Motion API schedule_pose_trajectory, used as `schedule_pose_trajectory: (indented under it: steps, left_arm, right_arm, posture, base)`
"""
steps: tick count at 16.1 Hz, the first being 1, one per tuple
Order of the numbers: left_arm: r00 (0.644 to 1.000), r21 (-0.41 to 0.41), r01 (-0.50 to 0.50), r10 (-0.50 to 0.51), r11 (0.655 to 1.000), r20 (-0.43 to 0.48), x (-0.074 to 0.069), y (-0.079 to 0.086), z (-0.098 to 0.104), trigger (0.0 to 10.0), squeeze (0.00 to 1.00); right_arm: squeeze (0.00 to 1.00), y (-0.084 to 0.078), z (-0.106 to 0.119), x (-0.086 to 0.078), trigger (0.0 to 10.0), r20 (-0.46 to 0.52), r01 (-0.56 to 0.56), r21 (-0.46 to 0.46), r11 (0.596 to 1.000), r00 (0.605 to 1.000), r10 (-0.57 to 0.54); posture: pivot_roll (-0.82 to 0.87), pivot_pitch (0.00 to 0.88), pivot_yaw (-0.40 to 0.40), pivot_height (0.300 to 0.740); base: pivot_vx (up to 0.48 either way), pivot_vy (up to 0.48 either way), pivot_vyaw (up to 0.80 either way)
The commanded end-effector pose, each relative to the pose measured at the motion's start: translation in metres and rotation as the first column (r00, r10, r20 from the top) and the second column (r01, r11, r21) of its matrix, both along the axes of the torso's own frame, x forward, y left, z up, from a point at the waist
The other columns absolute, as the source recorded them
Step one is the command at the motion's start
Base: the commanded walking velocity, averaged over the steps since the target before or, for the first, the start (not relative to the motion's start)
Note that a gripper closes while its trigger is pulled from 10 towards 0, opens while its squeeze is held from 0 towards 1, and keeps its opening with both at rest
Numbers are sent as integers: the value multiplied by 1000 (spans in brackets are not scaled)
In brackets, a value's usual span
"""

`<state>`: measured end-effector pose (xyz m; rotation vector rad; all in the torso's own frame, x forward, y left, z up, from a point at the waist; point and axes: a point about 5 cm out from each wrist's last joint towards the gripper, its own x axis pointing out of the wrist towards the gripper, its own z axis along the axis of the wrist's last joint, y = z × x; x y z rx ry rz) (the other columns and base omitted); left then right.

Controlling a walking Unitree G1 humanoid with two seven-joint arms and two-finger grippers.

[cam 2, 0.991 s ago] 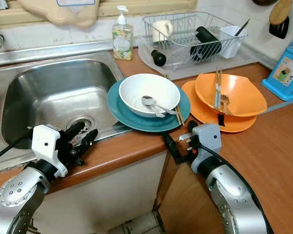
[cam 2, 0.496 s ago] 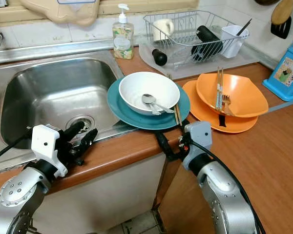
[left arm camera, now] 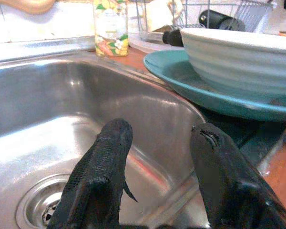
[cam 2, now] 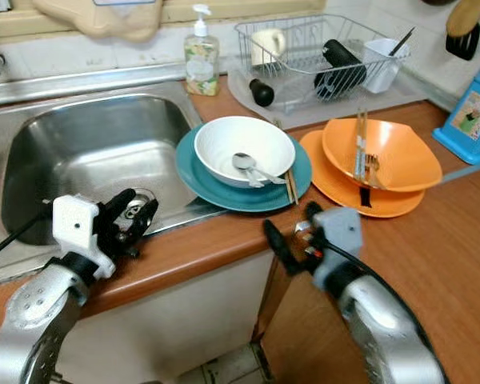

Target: Kitchen organization

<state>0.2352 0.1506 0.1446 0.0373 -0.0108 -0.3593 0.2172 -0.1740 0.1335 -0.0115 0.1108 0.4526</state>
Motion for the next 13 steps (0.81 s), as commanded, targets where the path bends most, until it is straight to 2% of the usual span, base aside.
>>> schedule_pose_trajectory:
  steps: [1,2,4,6,8,10,11,13]
  left_arm:
    - [1000,2,-7,7,1000,-7,2,1,0,10000,0]
    - [1000,6,-4,4,1000,-2,3,1,1,10000,0]
    - [1000,-28,29,-29,999,12,4,-1,5,10000,0]
    - [998,4,45,-45,999,50,7,-1,8,10000,0]
    - [997,46,29,-33,999,74,9,3,11,10000,0]
    - [994,3,40,-40,999,105,11,2,14,10000,0]
    - [990,24,95,-97,995,101,11,0,14,10000,0]
    - [992,8,89,-89,996,92,12,-1,13,10000,0]
  right_arm:
    - [0,-2,9,-4,10000,25,-21,4,1000,999,21]
    - [0,-3,11,-5,10000,32,-27,4,1000,999,27]
    - [0,-9,30,-12,10000,90,-54,72,996,995,47]
    - [0,-12,45,-3,10000,137,-15,143,990,991,-5]
    - [0,-9,51,9,10000,160,31,173,984,985,-59]
    - [0,-4,54,18,10000,157,38,212,977,985,-73]
    - [0,-4,54,25,10000,152,70,204,977,983,-102]
    - [0,-3,57,30,10000,168,77,205,976,979,-113]
  posture:
    - [-48,0,20,740]
    - [-48,0,23,740]
    - [-49,0,27,740]
    - [-41,0,23,740]
    - [-31,0,14,740]
    - [-25,0,7,740]
    - [-22,0,5,740]
    - [-17,0,3,740]
  base:
    - [0,0,0]
    - [0,0,0]
    - [0,0,0]
    - [0,0,0]
    - [0,0,0]
    - [0,0,0]
    - [0,0,0]
    - [0,0,0]
